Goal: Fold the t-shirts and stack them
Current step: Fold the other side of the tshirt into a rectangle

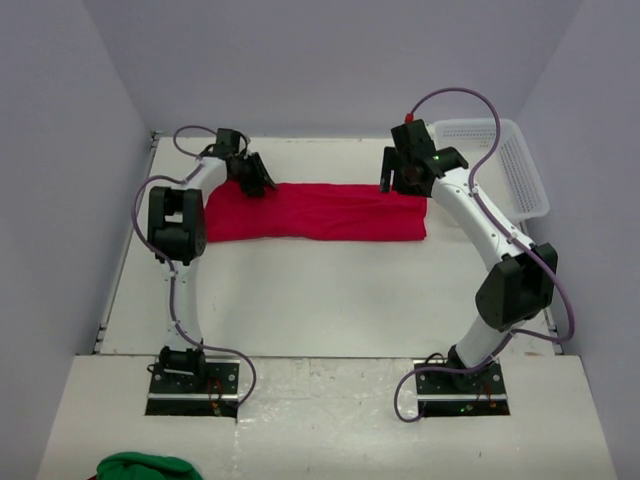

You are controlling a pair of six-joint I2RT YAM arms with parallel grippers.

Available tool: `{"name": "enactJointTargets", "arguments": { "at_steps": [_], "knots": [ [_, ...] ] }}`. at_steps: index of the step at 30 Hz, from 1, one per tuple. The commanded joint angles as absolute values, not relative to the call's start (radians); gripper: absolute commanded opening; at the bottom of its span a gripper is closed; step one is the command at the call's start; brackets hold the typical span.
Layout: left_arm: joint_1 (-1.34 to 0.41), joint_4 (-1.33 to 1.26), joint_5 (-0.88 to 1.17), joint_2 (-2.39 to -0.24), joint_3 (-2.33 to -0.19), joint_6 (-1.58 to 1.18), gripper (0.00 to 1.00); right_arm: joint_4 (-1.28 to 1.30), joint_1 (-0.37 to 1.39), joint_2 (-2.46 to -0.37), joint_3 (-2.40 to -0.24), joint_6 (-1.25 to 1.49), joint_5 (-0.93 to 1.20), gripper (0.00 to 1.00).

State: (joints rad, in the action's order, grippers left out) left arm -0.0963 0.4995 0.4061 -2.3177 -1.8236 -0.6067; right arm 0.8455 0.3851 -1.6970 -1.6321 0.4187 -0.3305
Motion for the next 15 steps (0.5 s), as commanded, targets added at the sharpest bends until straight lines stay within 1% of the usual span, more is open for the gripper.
{"name": "enactJointTargets", "arguments": {
  "at_steps": [1, 3, 5, 9, 11, 12, 14, 15],
  "knots": [
    [-0.097, 0.502, 0.364, -2.241, -1.855, -0.565, 0.45, 0.833, 0.385, -1.700, -1.647, 0.428, -0.344, 0.77],
    [-0.100, 0.480, 0.353, -2.215, -1.844, -0.545, 0.50, 0.831, 0.385, -1.704, -1.649, 0.431, -0.333, 0.77],
    [-0.107, 0.444, 0.333, -2.154, -1.797, -0.519, 0.51, 0.828, 0.390, -1.706, -1.651, 0.433, -0.321, 0.77],
    [-0.109, 0.318, 0.299, -2.027, -1.689, -0.488, 0.62, 0.819, 0.400, -1.713, -1.644, 0.436, -0.318, 0.77],
    [-0.109, 0.296, 0.302, -1.982, -1.664, -0.468, 0.64, 0.821, 0.411, -1.724, -1.649, 0.437, -0.319, 0.77],
    [-0.109, 0.287, 0.304, -1.962, -1.658, -0.465, 0.69, 0.822, 0.416, -1.726, -1.651, 0.437, -0.319, 0.77],
    [-0.110, 0.285, 0.317, -1.954, -1.657, -0.454, 0.76, 0.825, 0.425, -1.732, -1.657, 0.436, -0.322, 0.77],
    [-0.109, 0.297, 0.321, -1.954, -1.661, -0.454, 0.78, 0.828, 0.426, -1.735, -1.660, 0.434, -0.327, 0.77]
  ]
}}
